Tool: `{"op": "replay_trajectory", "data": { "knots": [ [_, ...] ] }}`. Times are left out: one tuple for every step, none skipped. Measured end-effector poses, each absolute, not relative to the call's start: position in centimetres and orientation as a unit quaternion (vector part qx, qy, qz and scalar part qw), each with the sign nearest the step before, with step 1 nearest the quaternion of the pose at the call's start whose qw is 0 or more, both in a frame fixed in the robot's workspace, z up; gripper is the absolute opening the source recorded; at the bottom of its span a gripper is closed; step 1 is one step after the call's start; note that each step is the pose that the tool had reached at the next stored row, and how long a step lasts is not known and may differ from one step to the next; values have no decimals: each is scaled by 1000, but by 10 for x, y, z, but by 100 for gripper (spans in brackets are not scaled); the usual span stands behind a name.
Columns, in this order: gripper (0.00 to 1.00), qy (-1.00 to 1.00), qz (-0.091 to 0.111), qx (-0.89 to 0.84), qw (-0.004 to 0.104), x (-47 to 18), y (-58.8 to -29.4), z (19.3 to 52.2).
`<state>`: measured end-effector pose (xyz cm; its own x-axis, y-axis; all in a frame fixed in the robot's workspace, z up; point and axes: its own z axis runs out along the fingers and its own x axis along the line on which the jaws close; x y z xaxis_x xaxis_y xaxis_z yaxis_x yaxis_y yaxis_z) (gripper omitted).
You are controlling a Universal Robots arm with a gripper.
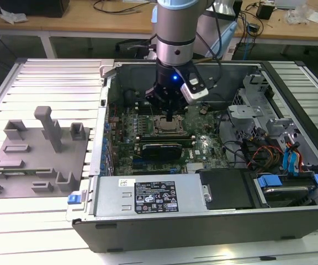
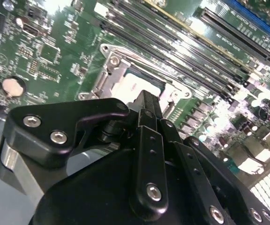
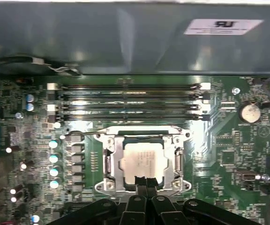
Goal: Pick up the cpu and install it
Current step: 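Close the cpu cover, then install the first cpu locking lever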
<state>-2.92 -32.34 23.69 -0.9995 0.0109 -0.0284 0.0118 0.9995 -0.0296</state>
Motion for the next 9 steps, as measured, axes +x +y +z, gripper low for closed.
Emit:
{"op": "replay_trajectory", "data": {
  "knots": [
    [11,1000,-15,6,14,-29,-323,238],
    [11,1000,-15,6,14,-29,-323,241],
    [11,1000,-15,6,14,-29,-323,242],
    [11,1000,-15,6,14,-29,-323,242],
    [11,1000,-15,6,14,-29,-323,242],
    [11,1000,-15,6,14,-29,-323,242],
    [11,1000,-15,6,14,-29,-323,242],
    [11,1000,-15,6,14,-29,-323,242],
    [11,1000,-15,6,14,-29,-323,242]
  ]
}}
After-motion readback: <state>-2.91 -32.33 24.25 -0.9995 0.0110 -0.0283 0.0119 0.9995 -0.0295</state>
